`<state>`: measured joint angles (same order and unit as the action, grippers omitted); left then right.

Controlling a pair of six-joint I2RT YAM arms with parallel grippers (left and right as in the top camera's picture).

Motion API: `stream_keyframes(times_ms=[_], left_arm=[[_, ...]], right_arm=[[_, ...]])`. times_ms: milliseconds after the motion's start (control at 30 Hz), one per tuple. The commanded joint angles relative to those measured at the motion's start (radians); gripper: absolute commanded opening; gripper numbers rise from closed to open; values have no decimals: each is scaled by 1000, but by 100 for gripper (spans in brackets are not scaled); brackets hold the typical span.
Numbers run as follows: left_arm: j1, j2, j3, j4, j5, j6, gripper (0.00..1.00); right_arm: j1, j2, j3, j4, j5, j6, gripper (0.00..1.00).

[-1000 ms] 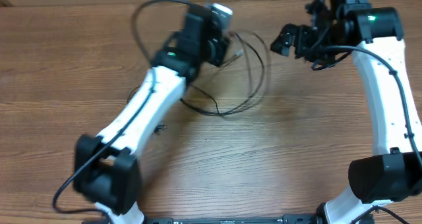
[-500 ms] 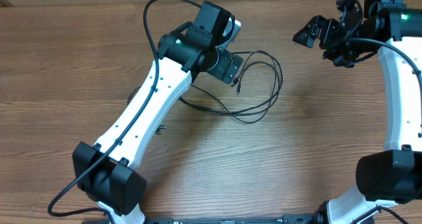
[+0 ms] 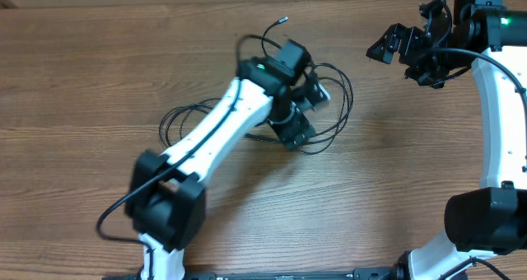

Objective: Untangle cables

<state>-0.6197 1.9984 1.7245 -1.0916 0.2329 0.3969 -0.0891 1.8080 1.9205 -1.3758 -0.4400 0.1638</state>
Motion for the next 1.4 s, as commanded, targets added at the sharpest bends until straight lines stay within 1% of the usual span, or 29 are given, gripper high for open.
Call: stream_keyframes(times_ms=[0, 100, 333, 700, 900, 967, 1133, 1367], left_arm=[[-35, 72, -8, 23, -1, 135, 87], [-56, 131, -8, 42, -55, 135, 83], [-92, 189, -8, 76, -65, 150, 77], [-112, 190, -14, 56, -110, 151, 70], [-121, 190, -20, 33, -94, 150, 65], [-121, 190, -23, 33, -93, 150, 62], [-121, 190, -24, 29, -73, 149, 61], [-121, 190, -79, 70, -85, 149, 57]], right_arm=[[0, 3, 22, -11, 5, -9, 100], [0, 3, 22, -14, 5, -9, 100], [0, 3, 22, -22, 5, -8, 100], [0, 3, 22, -34, 5, -9, 100], [0, 3, 22, -34, 5, -9, 100], [0, 3, 22, -34, 5, -10, 100], [0, 3, 22, -34, 5, -16, 100], [0, 3, 22, -34, 5, -16, 100]])
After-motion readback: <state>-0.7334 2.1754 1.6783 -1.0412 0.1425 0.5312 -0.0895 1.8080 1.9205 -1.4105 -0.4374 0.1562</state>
